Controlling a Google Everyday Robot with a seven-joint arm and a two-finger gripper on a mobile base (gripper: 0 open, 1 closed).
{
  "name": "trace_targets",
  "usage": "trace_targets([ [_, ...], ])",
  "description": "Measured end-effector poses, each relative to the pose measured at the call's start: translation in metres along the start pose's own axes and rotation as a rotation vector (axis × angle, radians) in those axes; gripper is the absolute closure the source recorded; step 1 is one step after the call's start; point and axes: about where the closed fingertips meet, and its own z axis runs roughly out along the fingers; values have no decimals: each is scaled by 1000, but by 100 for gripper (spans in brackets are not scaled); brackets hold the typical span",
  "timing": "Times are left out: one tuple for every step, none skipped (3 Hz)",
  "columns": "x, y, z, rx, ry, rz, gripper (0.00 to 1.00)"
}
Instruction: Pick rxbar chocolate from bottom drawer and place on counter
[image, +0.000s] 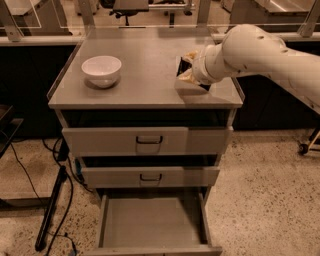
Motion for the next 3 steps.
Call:
trace_targets([
  [-5,18,23,-122,-54,-43,100],
  [-10,38,36,-230,-99,-71,100],
  [-10,43,36,-250,-100,-75,81],
])
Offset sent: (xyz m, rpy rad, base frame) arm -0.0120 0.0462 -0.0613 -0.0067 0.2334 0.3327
